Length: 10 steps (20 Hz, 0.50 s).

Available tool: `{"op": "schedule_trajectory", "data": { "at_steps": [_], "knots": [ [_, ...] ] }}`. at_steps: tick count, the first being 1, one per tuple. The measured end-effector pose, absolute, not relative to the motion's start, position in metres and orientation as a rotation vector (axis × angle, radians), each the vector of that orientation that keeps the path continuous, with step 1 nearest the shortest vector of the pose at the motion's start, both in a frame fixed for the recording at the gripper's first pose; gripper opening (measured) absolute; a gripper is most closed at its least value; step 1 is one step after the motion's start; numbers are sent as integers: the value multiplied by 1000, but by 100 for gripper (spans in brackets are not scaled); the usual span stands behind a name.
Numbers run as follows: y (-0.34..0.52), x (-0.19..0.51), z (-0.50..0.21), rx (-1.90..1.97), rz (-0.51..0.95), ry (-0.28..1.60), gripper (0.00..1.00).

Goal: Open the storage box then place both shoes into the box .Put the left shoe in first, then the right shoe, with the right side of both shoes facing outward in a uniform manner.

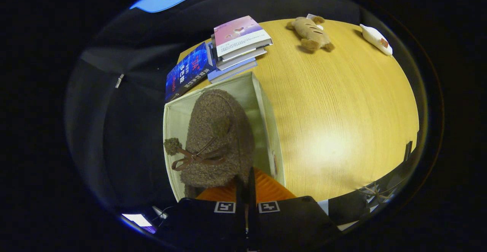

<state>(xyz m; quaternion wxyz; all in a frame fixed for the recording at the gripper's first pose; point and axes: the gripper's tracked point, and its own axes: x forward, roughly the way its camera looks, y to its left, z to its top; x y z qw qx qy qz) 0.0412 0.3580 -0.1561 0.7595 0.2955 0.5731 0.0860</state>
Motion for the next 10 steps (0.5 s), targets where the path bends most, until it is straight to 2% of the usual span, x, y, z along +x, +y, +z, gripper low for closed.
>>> {"op": "schedule_trajectory", "data": {
  "at_steps": [8,10],
  "knots": [
    [354,40,-157,643,187,1247,8],
    [357,39,-153,666,202,1236,14]
  ]
}}
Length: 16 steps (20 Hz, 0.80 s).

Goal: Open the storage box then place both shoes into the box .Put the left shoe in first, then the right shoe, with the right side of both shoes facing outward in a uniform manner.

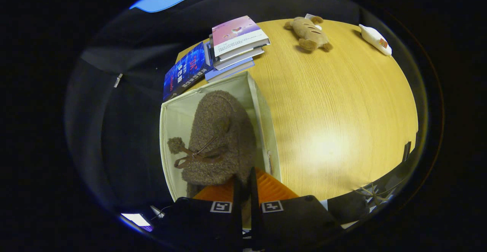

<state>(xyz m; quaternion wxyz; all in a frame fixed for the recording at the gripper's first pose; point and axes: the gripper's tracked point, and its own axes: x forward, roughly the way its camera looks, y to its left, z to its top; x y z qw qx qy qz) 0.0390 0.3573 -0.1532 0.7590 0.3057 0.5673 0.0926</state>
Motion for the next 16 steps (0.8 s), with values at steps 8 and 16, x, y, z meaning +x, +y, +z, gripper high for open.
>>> {"op": "schedule_trajectory", "data": {
  "at_steps": [8,16],
  "knots": [
    [368,42,-131,740,294,1179,88],
    [352,41,-118,708,361,1067,98]
  ]
}}
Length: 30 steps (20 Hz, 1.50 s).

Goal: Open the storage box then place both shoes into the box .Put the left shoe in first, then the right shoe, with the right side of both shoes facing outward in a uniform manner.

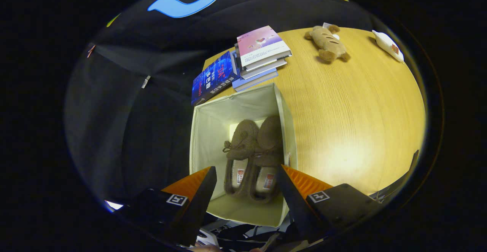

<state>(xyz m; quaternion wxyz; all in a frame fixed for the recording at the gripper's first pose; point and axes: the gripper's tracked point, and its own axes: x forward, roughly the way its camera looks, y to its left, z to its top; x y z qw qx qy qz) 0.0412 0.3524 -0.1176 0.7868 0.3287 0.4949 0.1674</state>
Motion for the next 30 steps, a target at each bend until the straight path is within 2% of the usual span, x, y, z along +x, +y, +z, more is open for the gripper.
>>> {"op": "schedule_trajectory", "data": {
  "at_steps": [5,14,20,30],
  "knots": [
    [299,51,-98,670,347,907,99],
    [148,81,-47,479,170,556,99],
    [85,77,-3,371,99,342,99],
    [71,45,54,258,175,62,98]
  ]
}}
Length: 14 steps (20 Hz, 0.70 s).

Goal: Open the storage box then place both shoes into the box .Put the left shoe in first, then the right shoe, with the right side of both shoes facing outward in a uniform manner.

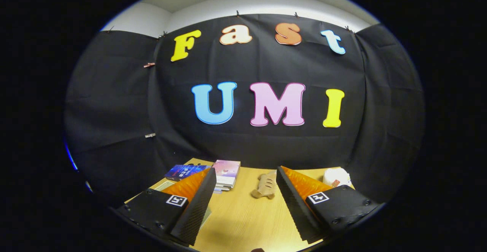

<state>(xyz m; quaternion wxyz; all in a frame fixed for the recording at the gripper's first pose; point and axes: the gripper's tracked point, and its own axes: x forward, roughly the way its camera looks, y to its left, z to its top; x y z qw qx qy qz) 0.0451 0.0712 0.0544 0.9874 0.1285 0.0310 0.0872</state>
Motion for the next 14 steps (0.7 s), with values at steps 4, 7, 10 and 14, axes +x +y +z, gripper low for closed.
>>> {"op": "schedule_trajectory", "data": {
  "at_steps": [4,7,10,14],
  "knots": [
    [75,33,57,235,218,29,98],
    [72,32,48,239,240,52,98],
    [67,27,38,225,246,68,98],
    [64,29,30,217,249,88,98]
  ]
}}
